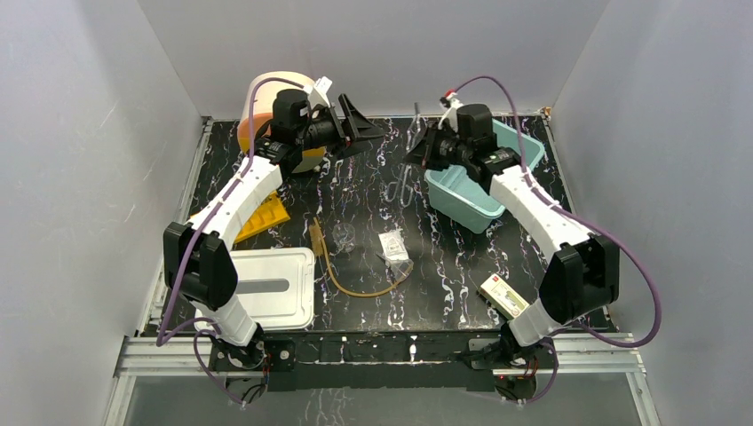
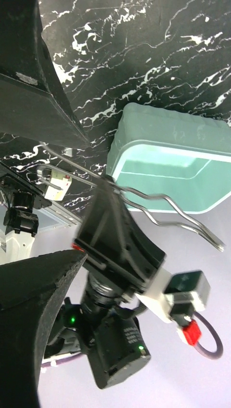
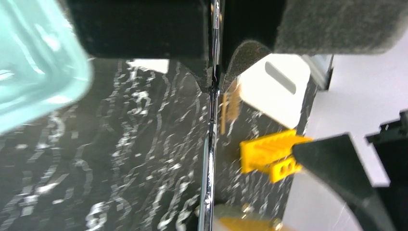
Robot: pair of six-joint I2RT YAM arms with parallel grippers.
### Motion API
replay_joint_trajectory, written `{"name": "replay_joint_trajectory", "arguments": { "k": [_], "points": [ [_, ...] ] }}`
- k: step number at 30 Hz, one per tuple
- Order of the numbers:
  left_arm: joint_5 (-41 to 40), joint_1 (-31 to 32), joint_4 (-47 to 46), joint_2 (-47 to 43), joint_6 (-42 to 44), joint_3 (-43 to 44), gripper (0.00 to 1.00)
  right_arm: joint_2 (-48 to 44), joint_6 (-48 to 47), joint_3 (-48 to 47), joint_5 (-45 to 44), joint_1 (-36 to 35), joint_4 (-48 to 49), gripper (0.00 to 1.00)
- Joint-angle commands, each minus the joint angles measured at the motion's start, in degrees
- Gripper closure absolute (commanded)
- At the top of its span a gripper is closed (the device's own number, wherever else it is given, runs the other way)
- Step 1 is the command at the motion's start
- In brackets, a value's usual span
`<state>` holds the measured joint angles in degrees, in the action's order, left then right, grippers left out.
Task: Organize the chemistry lab equipment
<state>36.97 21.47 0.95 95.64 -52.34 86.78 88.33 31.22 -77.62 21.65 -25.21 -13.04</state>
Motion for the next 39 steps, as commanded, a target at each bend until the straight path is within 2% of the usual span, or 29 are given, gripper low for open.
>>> {"name": "replay_joint_trajectory", "arguments": {
  "k": [1,8,15,21,31,39],
  "points": [
    [0.8,-0.8,3.2,-3.6,1.7,1.1,0.23,-4.0,-2.2,-4.8,-7.0,5.9,-0.2,1.0],
    [0.1,-1.3,6.8,-7.4,5.2,-4.2,0.2,-5.1,-5.0,-7.3,-18.7,13.3,-9.0,1.0],
    [-3.0,-1.4,12.7,-10.4,8.8,-8.9,0.19,-5.2,-5.7,-5.4,-27.0,18.5,-10.8,1.0],
    [-4.2,-1.4,14.8,-11.0,9.6,-10.8,0.19,2.0,-8.2,-4.9,-24.0,20.1,-13.1,1.0],
    [-7.2,-1.4,16.8,-12.0,11.6,-10.9,0.19,11.9,-6.3,-7.4,-19.1,20.1,-14.0,1.0],
    [-8.4,-1.4,17.7,-12.5,12.4,-11.0,0.19,20.2,-4.3,-12.6,-22.7,20.3,-17.1,1.0]
  ]
}}
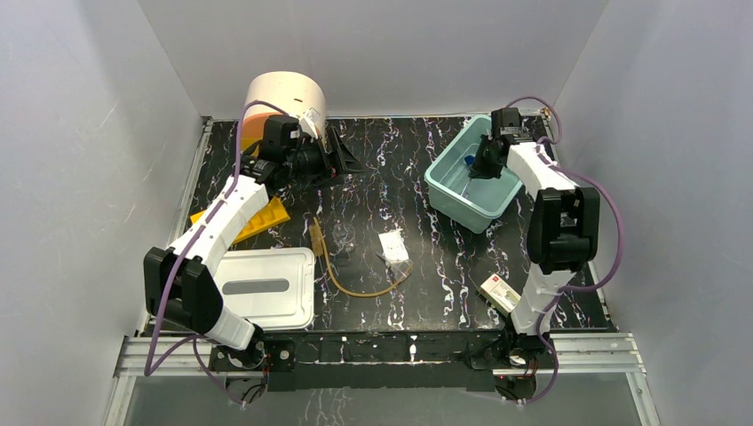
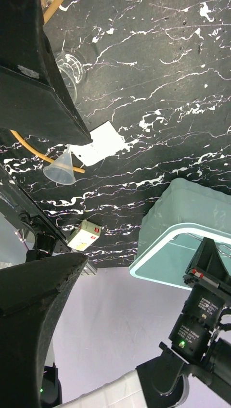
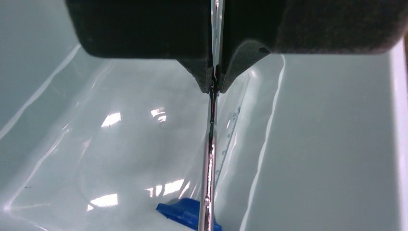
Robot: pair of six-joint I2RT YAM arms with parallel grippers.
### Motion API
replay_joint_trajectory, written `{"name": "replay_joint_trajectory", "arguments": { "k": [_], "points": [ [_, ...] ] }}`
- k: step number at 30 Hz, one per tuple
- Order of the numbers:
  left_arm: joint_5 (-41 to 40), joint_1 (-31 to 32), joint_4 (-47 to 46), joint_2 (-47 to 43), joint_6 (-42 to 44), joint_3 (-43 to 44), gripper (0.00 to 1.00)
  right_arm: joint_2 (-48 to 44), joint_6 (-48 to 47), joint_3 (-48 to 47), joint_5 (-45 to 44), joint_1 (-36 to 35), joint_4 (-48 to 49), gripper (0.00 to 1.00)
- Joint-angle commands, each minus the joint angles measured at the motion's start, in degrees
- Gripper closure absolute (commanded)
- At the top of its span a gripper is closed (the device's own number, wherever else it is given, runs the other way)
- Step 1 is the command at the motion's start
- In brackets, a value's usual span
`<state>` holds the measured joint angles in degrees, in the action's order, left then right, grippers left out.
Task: Organize the chemistry lab equipment
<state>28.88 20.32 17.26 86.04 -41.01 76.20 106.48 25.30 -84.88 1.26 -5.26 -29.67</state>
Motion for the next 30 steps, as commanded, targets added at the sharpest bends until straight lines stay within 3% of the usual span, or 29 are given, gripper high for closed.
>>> {"name": "replay_joint_trajectory", "arguments": {
  "k": [1,6,15,30],
  "points": [
    [-0.4,-0.2,1.5,-3.0,1.2,-0.5,0.19,3.1,2.0,-6.2,-3.6,0.3,-1.8,1.0],
    [-1.5,-0.2,2.1,-3.2,1.6,-0.9,0.19,6.3,3.4,-8.4,-9.2,0.3,-5.3,1.0],
    [-1.1,-0.3,2.2,-2.1,1.4,-0.3,0.19,10.7,4.6,-9.5,-7.8,1.2,-5.0,0.91],
    [-1.6,-0.3,3.5,-0.5,2.9,2.2,0.19,10.1,4.0,-15.5,-8.2,1.2,-7.5,0.55]
  ]
}}
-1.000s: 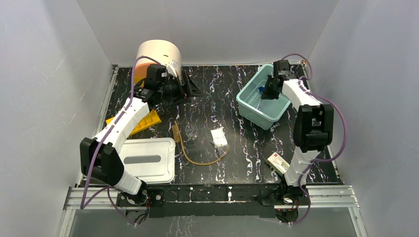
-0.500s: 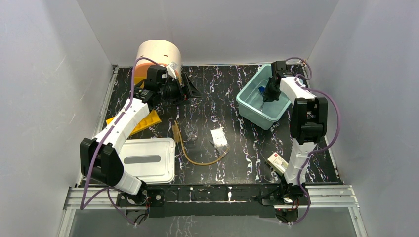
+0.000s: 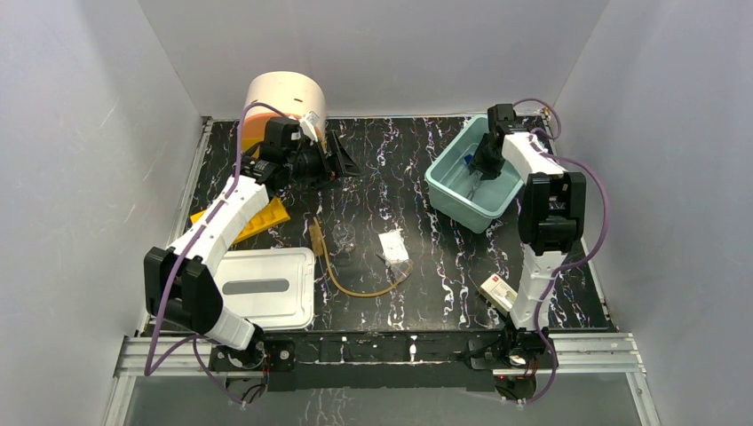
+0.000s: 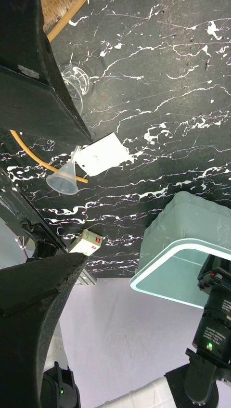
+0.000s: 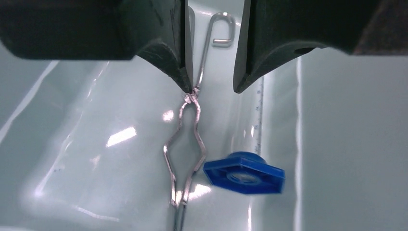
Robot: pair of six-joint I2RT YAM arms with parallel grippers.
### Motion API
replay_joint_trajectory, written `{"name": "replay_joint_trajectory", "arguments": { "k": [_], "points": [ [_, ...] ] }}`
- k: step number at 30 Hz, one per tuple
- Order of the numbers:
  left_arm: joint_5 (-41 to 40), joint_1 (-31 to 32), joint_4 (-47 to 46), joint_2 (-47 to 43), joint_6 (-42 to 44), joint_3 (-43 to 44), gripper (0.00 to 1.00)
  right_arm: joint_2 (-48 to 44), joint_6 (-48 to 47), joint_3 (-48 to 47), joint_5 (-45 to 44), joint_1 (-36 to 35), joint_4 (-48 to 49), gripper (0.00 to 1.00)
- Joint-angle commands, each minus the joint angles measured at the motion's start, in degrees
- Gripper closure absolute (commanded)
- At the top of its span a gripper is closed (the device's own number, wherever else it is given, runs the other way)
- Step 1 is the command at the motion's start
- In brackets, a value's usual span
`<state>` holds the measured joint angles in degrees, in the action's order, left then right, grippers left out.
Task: Organize the chemistry lab equipment
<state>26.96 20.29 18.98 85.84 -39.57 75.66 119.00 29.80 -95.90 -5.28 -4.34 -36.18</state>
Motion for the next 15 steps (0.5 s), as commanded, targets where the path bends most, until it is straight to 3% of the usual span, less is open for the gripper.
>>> {"name": "replay_joint_trajectory", "arguments": {
  "k": [1,8,15],
  "points": [
    [0.2,-0.2,2.0,-0.3,1.6,3.1,0.19,-3.1,-0.7,-5.0,-1.9,0.3,-1.5,0.53],
    [-1.1,-0.2,2.8,-0.2,2.0,3.7,0.19,-10.3,-3.2,-4.9,-0.7,0.2,-1.3,0.47],
    [-6.1,-0.2,6.9,-1.7,2.3,1.4,0.19,-19.4,-6.7,-1.1,10.5,-1.3,3.3,0.46]
  ]
}}
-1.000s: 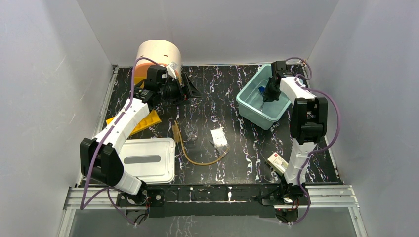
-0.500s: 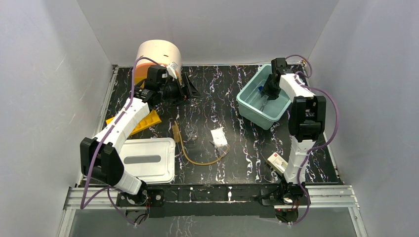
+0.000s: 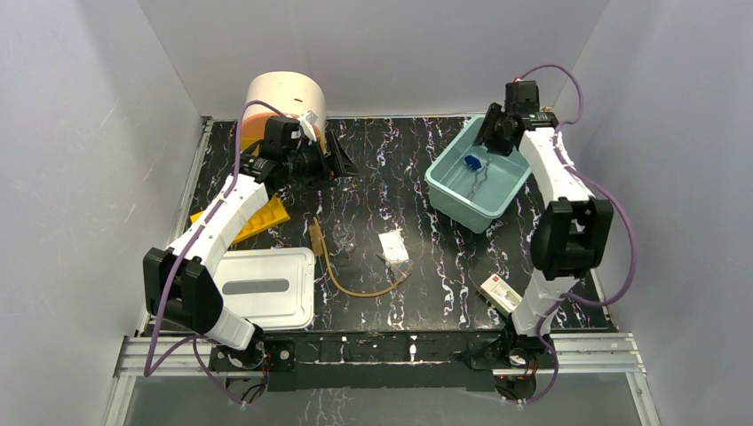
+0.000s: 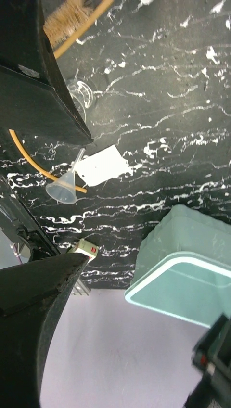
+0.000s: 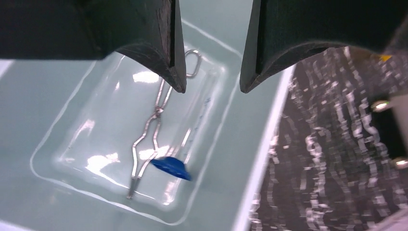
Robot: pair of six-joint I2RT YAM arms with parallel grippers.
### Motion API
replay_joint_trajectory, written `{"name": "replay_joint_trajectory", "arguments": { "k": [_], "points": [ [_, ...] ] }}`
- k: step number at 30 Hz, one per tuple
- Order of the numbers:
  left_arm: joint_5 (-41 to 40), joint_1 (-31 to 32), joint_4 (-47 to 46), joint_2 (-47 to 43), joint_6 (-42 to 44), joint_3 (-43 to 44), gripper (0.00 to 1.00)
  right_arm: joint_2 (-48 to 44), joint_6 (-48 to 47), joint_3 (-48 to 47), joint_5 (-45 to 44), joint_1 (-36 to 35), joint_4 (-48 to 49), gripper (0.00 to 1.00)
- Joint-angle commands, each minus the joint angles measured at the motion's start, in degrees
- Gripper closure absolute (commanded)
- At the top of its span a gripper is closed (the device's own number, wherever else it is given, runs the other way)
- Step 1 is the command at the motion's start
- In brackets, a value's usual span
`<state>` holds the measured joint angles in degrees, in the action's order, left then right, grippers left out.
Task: Organize the chemistry lab equipment
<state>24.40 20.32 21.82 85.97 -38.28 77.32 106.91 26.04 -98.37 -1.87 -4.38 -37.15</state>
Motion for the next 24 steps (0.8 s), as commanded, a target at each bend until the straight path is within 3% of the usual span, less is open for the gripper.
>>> {"name": "replay_joint_trajectory", "arguments": {
  "k": [1,12,18,24],
  "points": [
    [-4.7,-0.3,5.3,-2.1,1.2,-0.7,0.19,-8.8,-3.3,2.2,7.9,-2.0,5.3,0.46],
    [-12.5,-0.2,13.2,-6.3,2.2,-6.8,0.23,-21.0,-7.1,12.5,5.7,-20.3,14.8,0.41],
    [-13.0,-0.2,13.3,-6.9,2.1,-7.4,0.23,-20.8,-12.9,14.5,-3.9,-37.2,7.3,0.32],
    [-17.8,-0.2,13.5,-7.5,0.9,-6.6,0.23,-23.1,-8.2,26.4,-4.2,-41.6,5.5,0.31]
  ]
}}
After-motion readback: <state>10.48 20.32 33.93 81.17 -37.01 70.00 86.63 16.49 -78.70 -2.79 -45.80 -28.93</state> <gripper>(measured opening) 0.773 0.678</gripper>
